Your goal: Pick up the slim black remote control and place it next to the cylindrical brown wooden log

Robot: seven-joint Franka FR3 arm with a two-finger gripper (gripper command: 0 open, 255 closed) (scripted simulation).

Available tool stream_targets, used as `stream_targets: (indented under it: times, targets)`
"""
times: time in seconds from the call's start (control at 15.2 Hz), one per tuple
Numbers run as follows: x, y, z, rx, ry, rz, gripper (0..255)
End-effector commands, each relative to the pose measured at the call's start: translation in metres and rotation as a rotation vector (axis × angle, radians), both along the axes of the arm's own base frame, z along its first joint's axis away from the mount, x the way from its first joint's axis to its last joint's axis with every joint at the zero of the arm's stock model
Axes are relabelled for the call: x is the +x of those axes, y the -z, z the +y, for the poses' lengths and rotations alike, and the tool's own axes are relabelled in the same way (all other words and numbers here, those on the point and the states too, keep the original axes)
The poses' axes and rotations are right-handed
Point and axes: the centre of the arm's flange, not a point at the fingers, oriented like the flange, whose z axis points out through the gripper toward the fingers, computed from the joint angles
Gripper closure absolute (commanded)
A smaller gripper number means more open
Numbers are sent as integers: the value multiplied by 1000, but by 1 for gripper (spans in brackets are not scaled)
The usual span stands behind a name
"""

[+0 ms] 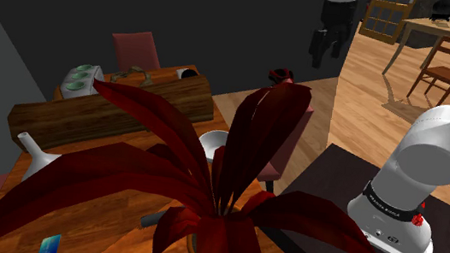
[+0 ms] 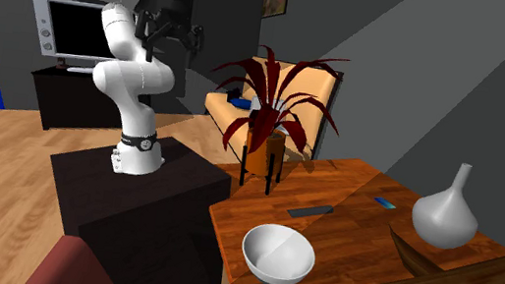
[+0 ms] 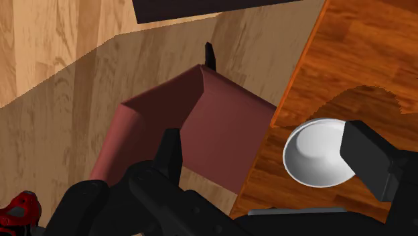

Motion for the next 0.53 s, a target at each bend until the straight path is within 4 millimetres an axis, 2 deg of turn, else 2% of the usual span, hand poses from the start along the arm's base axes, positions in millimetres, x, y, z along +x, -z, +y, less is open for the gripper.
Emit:
stream_targets:
  times: [0.0, 0.46]
  targets:
    - [0, 0, 0, 0, 0, 0, 0]
    - [55, 62, 37, 23, -150, 12, 0]
